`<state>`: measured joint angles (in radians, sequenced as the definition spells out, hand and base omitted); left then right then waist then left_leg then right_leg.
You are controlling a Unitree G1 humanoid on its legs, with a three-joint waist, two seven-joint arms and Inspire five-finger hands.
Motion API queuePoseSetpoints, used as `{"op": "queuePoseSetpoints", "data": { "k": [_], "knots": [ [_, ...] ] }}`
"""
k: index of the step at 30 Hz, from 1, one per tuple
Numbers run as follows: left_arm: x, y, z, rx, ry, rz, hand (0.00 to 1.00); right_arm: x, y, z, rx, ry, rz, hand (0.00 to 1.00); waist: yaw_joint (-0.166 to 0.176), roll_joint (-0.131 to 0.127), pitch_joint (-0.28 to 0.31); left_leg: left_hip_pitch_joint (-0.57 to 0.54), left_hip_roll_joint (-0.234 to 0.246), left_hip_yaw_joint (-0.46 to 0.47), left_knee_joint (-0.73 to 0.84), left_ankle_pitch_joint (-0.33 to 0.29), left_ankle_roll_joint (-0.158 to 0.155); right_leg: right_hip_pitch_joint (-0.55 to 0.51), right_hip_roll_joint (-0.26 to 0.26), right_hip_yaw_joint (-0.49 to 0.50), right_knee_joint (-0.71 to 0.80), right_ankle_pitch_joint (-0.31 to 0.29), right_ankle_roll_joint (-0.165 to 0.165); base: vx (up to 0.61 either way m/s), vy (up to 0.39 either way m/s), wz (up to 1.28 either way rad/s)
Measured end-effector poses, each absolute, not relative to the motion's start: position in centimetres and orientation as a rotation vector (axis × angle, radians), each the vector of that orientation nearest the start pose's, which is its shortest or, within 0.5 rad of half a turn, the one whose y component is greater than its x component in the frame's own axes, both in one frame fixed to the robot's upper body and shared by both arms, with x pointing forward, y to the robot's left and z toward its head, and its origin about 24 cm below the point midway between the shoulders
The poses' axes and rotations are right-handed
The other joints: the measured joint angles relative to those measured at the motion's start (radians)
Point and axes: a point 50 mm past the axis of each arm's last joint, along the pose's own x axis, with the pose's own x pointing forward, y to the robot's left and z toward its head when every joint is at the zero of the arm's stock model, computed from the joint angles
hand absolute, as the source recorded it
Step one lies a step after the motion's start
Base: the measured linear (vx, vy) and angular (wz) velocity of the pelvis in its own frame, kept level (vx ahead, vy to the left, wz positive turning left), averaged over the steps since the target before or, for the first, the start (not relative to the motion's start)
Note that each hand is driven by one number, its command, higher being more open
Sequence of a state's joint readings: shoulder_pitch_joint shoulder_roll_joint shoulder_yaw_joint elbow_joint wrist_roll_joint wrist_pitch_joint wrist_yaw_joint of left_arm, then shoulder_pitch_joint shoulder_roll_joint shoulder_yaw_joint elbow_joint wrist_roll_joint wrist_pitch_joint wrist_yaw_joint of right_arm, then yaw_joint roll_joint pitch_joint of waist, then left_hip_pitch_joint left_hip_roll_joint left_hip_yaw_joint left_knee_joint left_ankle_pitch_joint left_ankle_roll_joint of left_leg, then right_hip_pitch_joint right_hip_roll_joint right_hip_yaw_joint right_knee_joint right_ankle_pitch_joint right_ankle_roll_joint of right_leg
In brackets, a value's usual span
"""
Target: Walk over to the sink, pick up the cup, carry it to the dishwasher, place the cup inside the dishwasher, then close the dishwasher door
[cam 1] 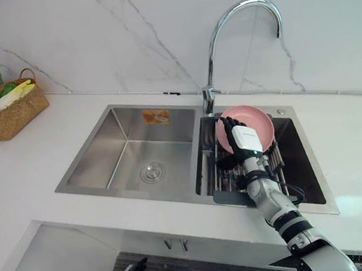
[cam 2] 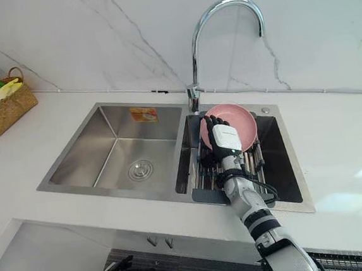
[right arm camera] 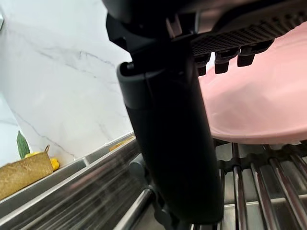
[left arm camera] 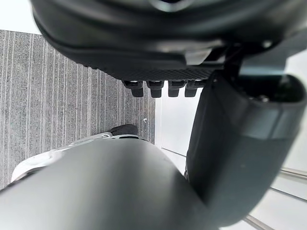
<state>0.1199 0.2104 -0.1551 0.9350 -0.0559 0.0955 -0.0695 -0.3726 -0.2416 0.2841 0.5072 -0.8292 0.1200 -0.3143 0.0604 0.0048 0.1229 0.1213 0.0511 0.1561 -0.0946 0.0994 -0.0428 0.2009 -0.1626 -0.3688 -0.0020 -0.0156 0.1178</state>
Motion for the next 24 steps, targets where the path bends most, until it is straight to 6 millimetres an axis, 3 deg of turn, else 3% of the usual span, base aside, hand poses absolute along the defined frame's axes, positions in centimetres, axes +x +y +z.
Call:
{"op": "queuePoseSetpoints", "data": {
  "k": [13, 24],
  "knots": [
    [9.5, 20.7, -15.6, 0.166, 1.162, -0.064, 1.0, 31.9, -15.7, 2.2, -1.258, -0.014, -0.119, 1.0, 0.009, -0.001, 0.002, -0.005, -0.003, -0.013, 0.0, 0.004, 0.003, 0.003, -0.005, -0.014, 0.0, 0.0, 0.001, -0.02, 0.003, 0.02],
    [10.2, 20.8, -15.4, 0.173, 1.151, -0.079, 1.0, 32.9, -15.9, 2.9, -1.276, 0.012, -0.168, 1.0, 0.014, -0.011, 0.024, -0.007, -0.013, -0.018, 0.0, 0.005, 0.005, 0.004, -0.014, -0.019, 0.003, 0.0, 0.009, 0.0, 0.0, 0.0]
  ]
}}
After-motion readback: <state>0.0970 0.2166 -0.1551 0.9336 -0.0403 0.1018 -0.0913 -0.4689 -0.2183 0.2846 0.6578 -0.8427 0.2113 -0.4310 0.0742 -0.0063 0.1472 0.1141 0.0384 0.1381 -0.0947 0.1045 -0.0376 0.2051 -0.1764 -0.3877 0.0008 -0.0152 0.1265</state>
